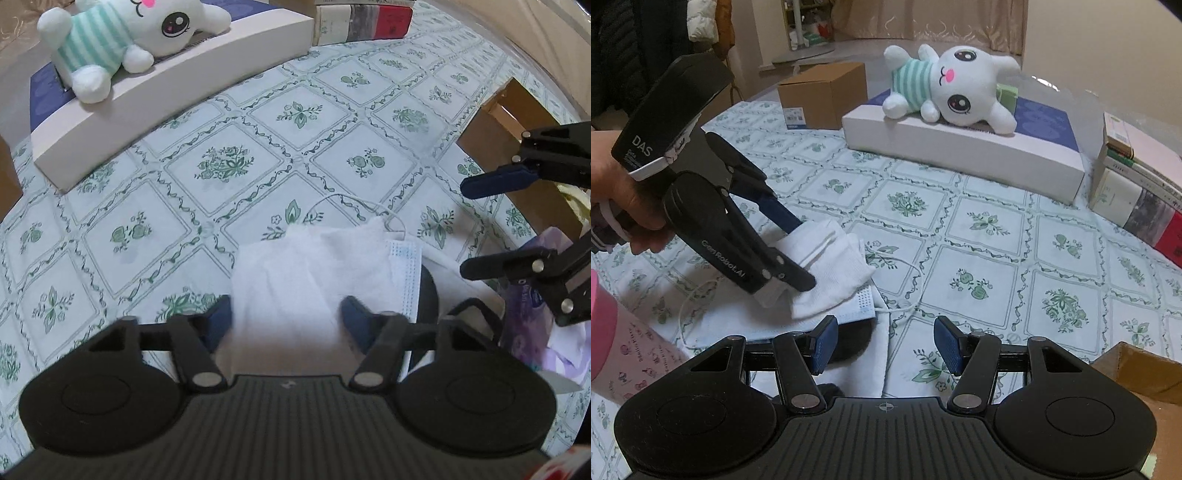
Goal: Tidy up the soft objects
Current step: 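Grasp the white cloth with the left gripper, then grasp the blue face mask with the right gripper while the left gripper holds the white cloth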
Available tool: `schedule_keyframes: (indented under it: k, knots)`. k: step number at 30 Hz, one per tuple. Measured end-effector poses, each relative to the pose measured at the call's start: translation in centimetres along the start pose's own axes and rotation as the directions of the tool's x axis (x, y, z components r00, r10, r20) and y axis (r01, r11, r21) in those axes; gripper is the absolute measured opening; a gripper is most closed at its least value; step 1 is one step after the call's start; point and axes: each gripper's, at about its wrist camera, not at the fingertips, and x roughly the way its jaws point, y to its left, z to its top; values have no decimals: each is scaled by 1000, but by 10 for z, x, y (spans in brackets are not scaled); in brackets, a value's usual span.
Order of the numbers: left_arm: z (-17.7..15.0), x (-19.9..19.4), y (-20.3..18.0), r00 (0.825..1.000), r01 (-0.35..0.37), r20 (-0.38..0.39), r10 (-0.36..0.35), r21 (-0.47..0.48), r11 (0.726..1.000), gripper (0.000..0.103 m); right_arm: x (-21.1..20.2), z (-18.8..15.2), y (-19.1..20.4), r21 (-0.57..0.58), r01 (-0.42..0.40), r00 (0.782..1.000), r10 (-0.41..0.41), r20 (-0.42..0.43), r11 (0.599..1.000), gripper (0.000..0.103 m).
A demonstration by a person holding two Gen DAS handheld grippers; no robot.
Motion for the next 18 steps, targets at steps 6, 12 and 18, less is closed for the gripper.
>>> schedule_keyframes:
  k: [6, 12, 18]
  knots:
    - [-12, -10, 4, 1000, -9, 29, 9, 0, 1000, 7, 1, 4, 3, -24, 3, 1000, -4, -6, 1000, 58]
    - [-32, -50, 22, 994, -46, 95, 49, -36, 998, 5, -2, 13, 16, -103, -19, 1000, 17, -19, 995, 58]
    - [-53, -90, 59, 970, -190, 137, 199, -77, 979, 5, 16, 23, 36, -223, -67, 994, 45, -103, 972, 58]
